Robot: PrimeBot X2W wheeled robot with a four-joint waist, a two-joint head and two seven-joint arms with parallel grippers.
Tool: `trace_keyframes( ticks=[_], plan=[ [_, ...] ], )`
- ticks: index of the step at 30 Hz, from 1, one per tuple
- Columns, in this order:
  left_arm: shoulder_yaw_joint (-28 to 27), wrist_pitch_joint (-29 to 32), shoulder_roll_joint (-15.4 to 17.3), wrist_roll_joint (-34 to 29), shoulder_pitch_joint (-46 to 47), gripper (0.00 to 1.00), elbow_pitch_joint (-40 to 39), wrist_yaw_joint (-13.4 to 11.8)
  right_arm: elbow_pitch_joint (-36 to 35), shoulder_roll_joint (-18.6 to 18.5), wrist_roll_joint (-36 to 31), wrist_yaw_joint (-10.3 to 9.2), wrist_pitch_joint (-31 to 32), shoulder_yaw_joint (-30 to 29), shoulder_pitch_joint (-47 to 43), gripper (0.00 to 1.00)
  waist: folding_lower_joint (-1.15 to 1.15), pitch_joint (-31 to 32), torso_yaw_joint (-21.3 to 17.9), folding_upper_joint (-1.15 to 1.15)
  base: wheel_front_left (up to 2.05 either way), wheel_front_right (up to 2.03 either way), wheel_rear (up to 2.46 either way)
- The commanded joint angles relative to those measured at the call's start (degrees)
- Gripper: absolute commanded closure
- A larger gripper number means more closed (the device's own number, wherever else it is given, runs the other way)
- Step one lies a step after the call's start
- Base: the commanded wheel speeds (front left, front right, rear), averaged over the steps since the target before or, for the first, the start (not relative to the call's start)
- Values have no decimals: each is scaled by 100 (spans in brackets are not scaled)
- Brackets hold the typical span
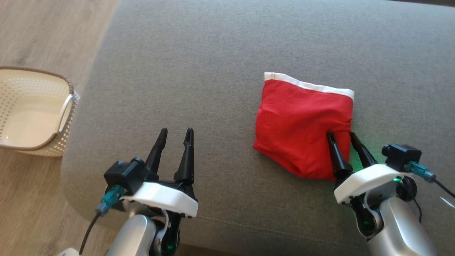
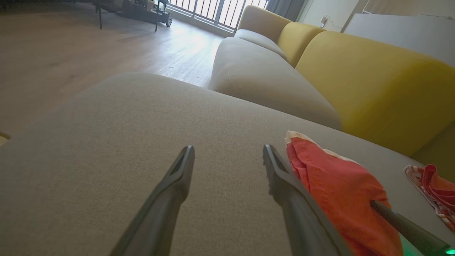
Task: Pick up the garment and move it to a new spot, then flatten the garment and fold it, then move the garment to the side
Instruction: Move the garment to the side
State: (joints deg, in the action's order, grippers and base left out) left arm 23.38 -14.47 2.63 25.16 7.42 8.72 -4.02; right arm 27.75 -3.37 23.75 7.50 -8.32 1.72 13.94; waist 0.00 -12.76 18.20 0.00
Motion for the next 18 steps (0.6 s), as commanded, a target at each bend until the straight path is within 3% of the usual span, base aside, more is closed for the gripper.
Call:
trace_keyframes(
  ticks=[1,16,17,18],
  plan=[
    [-162,-52,25,21,208,0,-177,16,-62,-21,158,-1,15,123,194,0,0,22,57,0,0,0,0],
    [-103,-52,25,8,211,0,-231,24,680,-124,656,-1,86,326,517,0,0,15,186,0,0,0,0],
    [-95,-52,25,6,214,0,-228,23,728,-143,654,-1,74,354,529,10,0,16,190,0,0,0,0],
    [-89,-52,25,2,216,0,-225,22,777,-171,629,-1,47,375,543,65,0,17,191,0,0,0,0]
  ],
)
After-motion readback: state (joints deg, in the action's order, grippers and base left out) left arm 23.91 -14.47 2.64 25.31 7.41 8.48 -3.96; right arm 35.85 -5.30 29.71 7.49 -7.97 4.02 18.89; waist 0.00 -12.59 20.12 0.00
